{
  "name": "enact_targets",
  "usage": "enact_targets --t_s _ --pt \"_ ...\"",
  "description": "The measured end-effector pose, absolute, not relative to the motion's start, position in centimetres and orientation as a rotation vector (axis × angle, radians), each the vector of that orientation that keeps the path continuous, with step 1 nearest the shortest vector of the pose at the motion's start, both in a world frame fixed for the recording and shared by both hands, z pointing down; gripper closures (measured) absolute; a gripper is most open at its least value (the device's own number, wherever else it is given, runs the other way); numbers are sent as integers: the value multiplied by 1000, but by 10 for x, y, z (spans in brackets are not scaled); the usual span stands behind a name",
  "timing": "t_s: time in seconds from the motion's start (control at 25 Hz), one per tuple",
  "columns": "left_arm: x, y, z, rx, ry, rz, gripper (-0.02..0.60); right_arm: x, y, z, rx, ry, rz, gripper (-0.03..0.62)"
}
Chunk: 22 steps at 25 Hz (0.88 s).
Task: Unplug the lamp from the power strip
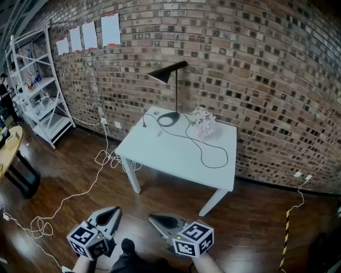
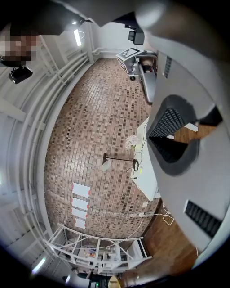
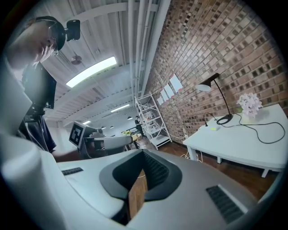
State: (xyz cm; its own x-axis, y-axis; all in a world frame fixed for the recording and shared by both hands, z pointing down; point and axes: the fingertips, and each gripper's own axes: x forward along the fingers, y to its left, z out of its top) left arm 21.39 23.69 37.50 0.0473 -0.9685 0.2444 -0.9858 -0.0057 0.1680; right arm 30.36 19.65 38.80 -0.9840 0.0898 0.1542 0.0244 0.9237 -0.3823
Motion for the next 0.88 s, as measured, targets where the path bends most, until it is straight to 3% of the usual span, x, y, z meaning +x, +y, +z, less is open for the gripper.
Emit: enact_targets --t_s 0.24,0.88 --pt "169 222 375 2044 -1949 -14 588 269 184 389 -21 -2897 532 602" --pt "-5 206 356 2152 -1832 -157 588 72 197 368 48 -2881 488 602"
